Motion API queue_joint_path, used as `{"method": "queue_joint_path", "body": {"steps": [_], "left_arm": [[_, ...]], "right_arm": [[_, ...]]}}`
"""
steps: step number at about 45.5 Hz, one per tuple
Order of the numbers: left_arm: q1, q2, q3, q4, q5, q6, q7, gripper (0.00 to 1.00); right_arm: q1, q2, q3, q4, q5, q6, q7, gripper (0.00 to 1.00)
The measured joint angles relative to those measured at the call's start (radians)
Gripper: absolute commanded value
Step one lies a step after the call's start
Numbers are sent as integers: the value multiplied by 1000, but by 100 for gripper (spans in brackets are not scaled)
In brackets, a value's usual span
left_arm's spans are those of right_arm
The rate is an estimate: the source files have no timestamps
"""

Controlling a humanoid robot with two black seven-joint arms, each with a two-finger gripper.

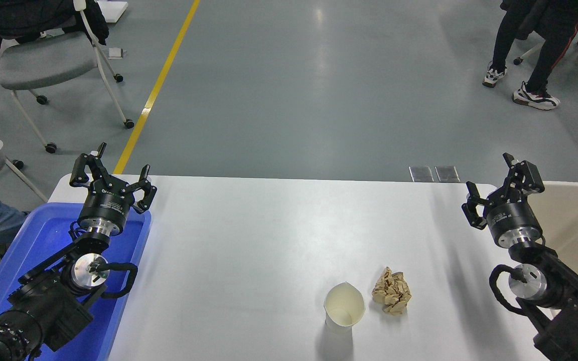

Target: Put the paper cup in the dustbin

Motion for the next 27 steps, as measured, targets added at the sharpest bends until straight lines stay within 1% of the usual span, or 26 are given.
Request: {"method": "queue_joint_path", "body": {"steps": [27], "left_arm": [[0, 0, -1, 0, 0, 2, 1, 100]], "right_arm": [[4, 0, -1, -1, 1, 0, -1, 99]]}}
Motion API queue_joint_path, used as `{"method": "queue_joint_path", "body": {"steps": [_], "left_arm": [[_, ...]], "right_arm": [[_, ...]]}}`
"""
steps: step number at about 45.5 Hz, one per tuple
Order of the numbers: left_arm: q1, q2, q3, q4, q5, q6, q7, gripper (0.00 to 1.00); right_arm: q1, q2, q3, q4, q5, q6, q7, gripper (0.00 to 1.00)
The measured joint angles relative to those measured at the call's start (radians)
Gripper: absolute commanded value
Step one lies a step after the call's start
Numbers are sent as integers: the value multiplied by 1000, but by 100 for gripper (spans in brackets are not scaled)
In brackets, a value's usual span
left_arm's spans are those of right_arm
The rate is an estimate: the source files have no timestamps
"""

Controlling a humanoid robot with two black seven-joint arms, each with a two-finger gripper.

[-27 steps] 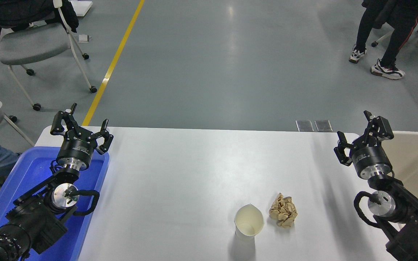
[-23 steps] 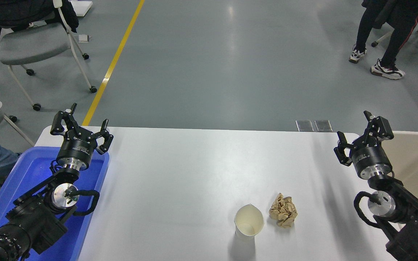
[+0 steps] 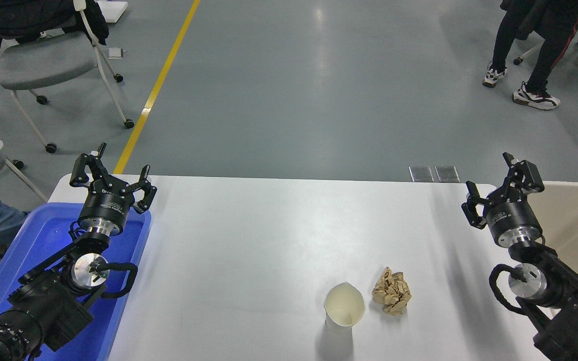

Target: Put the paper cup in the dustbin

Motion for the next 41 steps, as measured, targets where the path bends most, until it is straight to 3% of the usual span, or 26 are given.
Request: {"method": "queue_joint_path", "body": {"steps": [41], "left_arm": [[0, 0, 0, 0, 0, 0, -1, 100]], "right_arm": [[-1, -2, 0, 0, 0, 0, 0, 99]]}}
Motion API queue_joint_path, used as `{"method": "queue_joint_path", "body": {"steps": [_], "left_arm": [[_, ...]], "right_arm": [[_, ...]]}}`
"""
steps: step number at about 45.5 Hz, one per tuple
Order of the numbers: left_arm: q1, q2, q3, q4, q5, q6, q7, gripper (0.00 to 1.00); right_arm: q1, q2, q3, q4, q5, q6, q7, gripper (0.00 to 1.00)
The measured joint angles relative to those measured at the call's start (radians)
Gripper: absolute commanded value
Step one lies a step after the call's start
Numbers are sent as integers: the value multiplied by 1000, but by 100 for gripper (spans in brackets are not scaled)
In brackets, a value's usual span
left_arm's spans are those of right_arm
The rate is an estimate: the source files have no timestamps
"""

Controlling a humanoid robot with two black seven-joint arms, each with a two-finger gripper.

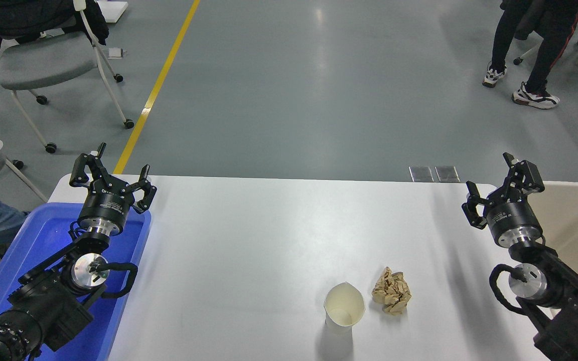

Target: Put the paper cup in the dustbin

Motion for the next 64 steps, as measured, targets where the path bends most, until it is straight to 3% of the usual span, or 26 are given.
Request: {"method": "queue_joint_path", "body": {"steps": [42, 64], "left_arm": [[0, 0, 0, 0, 0, 0, 0, 100], [0, 0, 0, 0, 0, 0, 0, 100]], "right_arm": [[3, -1, -18, 6, 0, -7, -1, 99], [57, -103, -251, 157, -23, -70, -104, 99]]}}
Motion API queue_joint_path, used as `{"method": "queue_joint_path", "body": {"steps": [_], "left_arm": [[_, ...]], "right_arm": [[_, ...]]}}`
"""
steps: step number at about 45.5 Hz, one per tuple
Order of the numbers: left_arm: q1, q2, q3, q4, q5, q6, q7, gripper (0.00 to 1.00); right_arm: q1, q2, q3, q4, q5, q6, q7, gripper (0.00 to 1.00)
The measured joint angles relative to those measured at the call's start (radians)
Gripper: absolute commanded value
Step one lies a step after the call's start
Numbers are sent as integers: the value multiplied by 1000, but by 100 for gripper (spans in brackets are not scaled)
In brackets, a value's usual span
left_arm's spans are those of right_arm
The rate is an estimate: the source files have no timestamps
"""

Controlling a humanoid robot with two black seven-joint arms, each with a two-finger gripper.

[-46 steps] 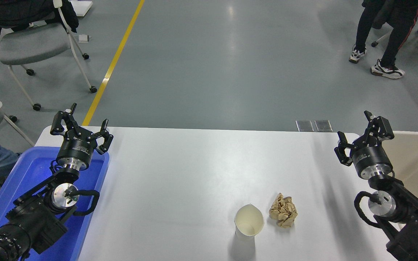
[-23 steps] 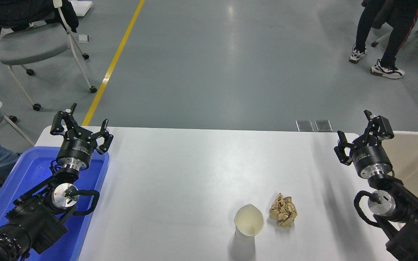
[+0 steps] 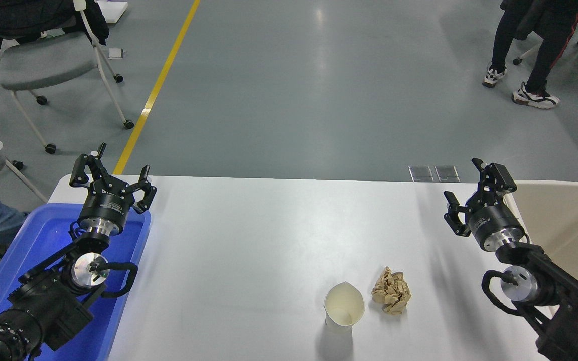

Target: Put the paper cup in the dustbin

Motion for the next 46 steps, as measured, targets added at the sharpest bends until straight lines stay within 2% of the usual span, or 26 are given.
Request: {"method": "queue_joint_path", "body": {"steps": [11, 19, 30, 37, 46], "left_arm": [[0, 0, 0, 0, 0, 0, 0, 100], [0, 0, 0, 0, 0, 0, 0, 100], [0, 0, 0, 0, 0, 0, 0, 100], [0, 0, 0, 0, 0, 0, 0, 100], [0, 0, 0, 0, 0, 0, 0, 100]], "right_arm": [[110, -85, -189, 81, -35, -65, -49, 99], [206, -151, -325, 164, -107, -95, -175, 99], [307, -221, -427, 298, -346, -93, -364, 99], [375, -236, -496, 357, -520, -74, -416, 99], [497, -241, -668, 427, -629, -30, -442, 99]]}}
